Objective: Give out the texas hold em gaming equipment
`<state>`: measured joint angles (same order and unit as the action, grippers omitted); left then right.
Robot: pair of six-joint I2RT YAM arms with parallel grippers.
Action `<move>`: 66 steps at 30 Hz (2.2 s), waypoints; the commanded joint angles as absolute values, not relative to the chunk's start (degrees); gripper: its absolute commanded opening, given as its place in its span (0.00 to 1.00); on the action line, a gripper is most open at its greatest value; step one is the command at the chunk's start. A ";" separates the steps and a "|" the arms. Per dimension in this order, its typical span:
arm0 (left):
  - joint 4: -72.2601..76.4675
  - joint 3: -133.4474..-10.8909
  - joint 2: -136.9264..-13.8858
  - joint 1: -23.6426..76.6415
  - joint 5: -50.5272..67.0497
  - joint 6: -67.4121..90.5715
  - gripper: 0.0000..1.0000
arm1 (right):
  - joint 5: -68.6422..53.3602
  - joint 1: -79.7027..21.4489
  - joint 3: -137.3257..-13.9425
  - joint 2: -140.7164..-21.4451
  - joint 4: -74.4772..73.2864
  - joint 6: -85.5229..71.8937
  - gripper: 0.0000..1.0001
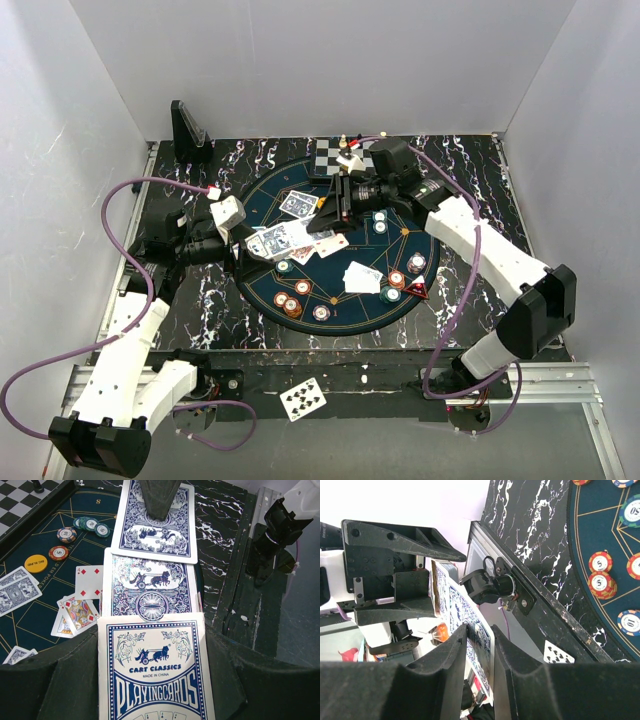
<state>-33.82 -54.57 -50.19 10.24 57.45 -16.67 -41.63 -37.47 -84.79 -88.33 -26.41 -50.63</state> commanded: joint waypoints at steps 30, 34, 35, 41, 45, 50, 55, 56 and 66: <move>-33.13 -55.63 -48.25 10.11 57.48 -16.61 0.00 | -46.50 -26.72 -66.96 -97.10 -2.64 -54.59 0.01; -33.75 -55.99 -47.99 10.11 57.13 -16.79 0.00 | -43.61 -25.67 -71.79 -104.92 -5.61 -49.67 0.01; -34.01 -55.99 -47.90 10.11 56.95 -16.96 0.00 | -43.16 -25.40 -73.11 -106.94 -6.32 -48.88 0.01; -35.16 -55.81 -47.29 10.11 56.60 -17.66 0.00 | -37.63 -24.43 -78.48 -113.28 -12.46 -43.43 0.01; -35.24 -55.81 -47.37 10.11 56.60 -17.84 0.00 | -33.32 -24.43 -81.91 -115.57 -19.94 -38.51 0.01; -35.24 -55.72 -47.64 10.11 57.30 -17.67 0.00 | -30.50 -24.52 -83.67 -117.68 -25.75 -35.95 0.01; -35.16 -55.64 -47.37 10.11 57.30 -17.67 0.00 | -30.06 -25.05 -83.85 -119.44 -27.33 -35.60 0.05; -35.24 -55.72 -47.37 10.11 57.30 -17.67 0.00 | -30.06 -25.22 -83.85 -119.70 -27.42 -35.51 0.07; -35.24 -55.90 -47.11 10.11 57.31 -17.49 0.00 | -26.02 -27.07 -87.19 -120.15 -32.34 -33.40 0.38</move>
